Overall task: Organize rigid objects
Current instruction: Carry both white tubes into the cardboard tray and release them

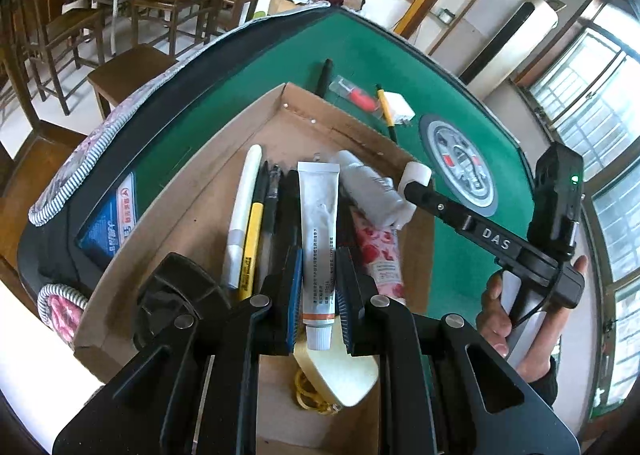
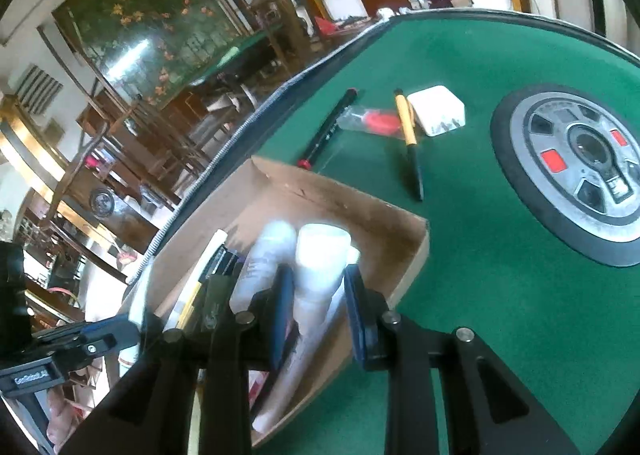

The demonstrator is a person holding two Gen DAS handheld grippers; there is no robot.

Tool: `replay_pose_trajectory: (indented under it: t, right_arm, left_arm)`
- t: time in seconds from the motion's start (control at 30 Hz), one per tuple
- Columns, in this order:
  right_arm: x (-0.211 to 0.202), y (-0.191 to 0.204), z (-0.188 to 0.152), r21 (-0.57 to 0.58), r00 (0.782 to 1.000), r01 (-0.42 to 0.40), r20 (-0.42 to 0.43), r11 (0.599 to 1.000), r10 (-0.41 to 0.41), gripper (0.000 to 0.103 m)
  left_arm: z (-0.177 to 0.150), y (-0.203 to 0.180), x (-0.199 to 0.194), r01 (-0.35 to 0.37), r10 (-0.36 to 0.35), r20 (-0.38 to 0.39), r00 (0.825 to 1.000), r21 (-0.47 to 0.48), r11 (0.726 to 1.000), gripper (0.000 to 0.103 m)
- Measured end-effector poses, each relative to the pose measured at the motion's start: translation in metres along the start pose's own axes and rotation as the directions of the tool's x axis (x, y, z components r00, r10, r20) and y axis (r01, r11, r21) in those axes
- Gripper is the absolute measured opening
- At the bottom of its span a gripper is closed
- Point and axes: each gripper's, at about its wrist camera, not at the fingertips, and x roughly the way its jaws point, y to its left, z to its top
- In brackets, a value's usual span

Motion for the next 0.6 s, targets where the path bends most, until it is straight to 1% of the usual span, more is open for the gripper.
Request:
replay_pose_trajectory:
  t: [0.07, 0.13, 0.23, 0.6]
  right_arm:
    - [0.004, -0.002, -0.004, 0.011, 1.0, -0.028, 0.003, 1.0, 0.028, 0.025]
    - [0.007, -0.003, -0.005, 0.013, 0.999, -0.037, 0.007, 0.999, 0.036, 0.025]
    - [0.004, 0.0, -0.007, -0.001, 0.999, -0.035, 0.02, 0.999, 0.035, 0.025]
    - [-0.002, -0.004, -0.009, 0.036, 0.997, -0.064, 0.044, 0.997, 0.063, 0.025]
  left_arm:
    - [0.0, 0.001, 0.006, -0.011, 0.011, -0.009, 1.0, 0.001, 1.0, 0.016]
    - [0.001, 0.003, 0.011, -0.014, 0.014, -0.017, 1.0, -0.003, 1.0, 0.016]
    - [0.004, 0.005, 0.016, -0.026, 0.026, -0.014, 1.0, -0.01, 1.0, 0.016]
    - [0.001, 0.001, 0.04, -0.07, 0.07, -0.05, 0.996, -0.001, 0.998, 0.016]
